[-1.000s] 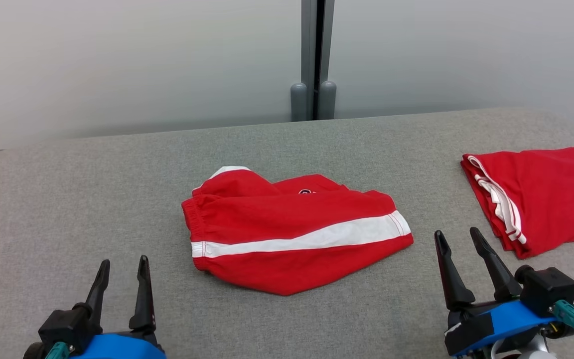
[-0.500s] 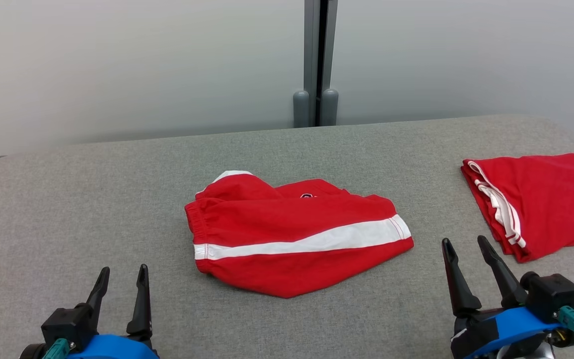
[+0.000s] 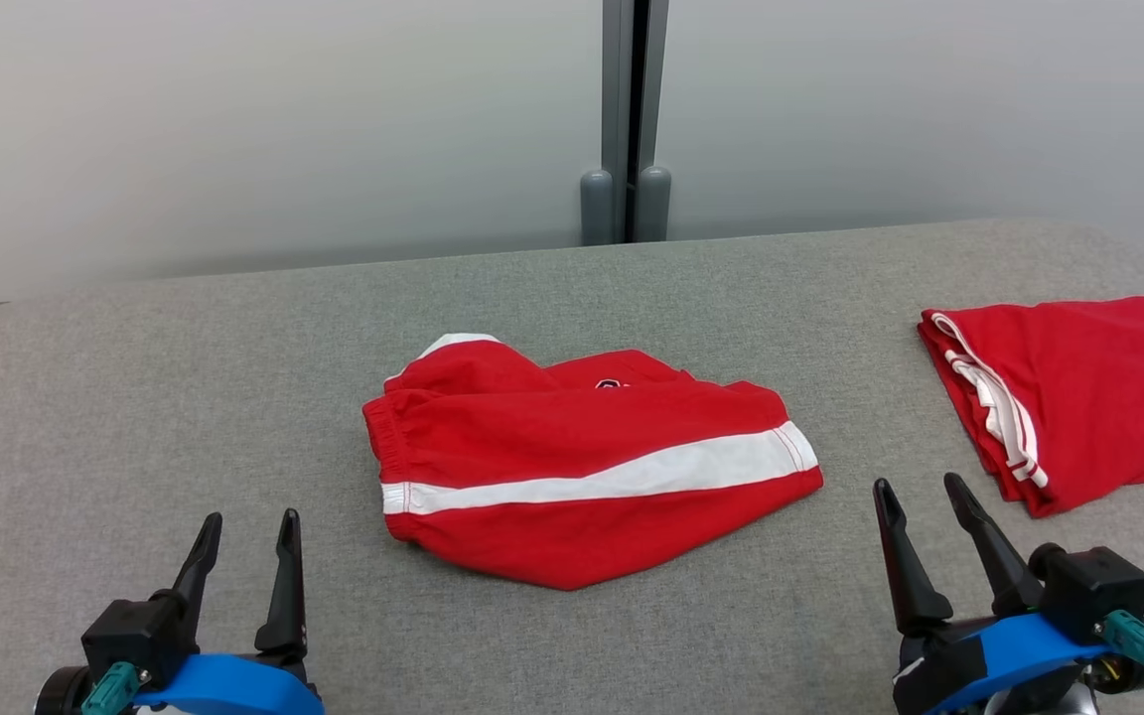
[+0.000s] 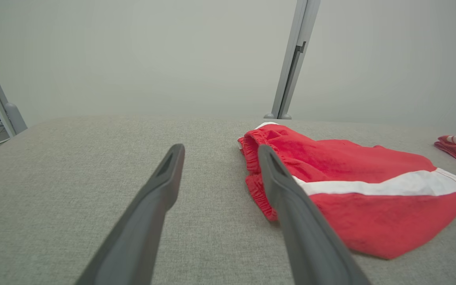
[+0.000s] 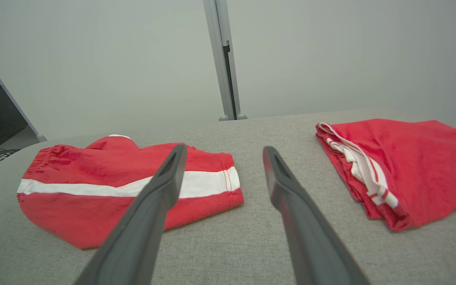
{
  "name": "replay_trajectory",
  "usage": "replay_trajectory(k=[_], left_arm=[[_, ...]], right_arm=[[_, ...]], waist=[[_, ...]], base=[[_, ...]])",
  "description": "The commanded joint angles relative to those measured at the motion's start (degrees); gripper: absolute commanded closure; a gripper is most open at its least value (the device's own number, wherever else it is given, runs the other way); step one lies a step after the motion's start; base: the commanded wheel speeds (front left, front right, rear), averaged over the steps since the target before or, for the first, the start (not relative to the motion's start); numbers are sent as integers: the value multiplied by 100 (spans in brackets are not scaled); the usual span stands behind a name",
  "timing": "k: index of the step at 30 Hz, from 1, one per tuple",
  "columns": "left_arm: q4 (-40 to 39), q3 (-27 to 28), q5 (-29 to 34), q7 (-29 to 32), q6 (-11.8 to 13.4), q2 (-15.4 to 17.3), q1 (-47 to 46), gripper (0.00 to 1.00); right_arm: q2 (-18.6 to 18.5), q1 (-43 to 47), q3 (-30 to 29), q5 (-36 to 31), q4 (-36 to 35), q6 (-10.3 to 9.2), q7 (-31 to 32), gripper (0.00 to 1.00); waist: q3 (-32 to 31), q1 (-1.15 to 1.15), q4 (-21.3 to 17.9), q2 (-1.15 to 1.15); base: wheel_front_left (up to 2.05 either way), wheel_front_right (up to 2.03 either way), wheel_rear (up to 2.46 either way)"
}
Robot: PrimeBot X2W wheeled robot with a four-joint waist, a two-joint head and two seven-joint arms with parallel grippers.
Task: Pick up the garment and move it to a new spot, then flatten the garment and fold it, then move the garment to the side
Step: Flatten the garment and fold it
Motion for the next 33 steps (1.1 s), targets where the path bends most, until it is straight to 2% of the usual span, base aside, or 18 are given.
replay_trajectory(k=[1, 6, 10, 15, 22, 31, 32, 33], left_arm=[[-31, -6, -10, 8, 28, 37, -63, 0], [-66, -48, -41, 59, 16, 36, -91, 0], [-30, -148, -118, 244, -113, -21, -313, 0], [240, -336, -270, 758, -326, -104, -683, 0], [1046, -658, -527, 1571, -720, -236, -1350, 0], [1747, -704, -707, 1671, -819, -381, -1748, 0], [1795, -704, -729, 1678, -821, -393, -1775, 5], [1841, -705, -740, 1685, -833, -402, -1801, 41]], right_arm=[[-4, -15, 11, 23, 8, 3, -23, 0], [-4, -35, 22, 24, 14, 3, -30, 0], [-4, -66, 37, 21, 0, 3, -34, 0], [-4, -135, 94, 25, -1, 3, -24, 0], [-4, -260, 268, 79, 78, 3, -77, 0], [-4, -381, 420, 93, 183, 3, -110, 0], [-4, -403, 435, 90, 194, 3, -110, 0], [-4, -427, 465, 84, 198, 3, -106, 0]], waist=[[4, 0, -5, 0], [31, 0, 0, 0], [88, 0, 22, 0], [173, 0, 14, 0], [296, 0, -151, 0], [419, 0, -288, 0], [432, 0, -288, 0], [448, 0, -286, 0]], base=[[0, 0, 0], [0, 0, 0], [0, 0, 0], [0, 0, 0], [0, 0, 0], [0, 0, 0], [0, 0, 0], [0, 0, 0]])
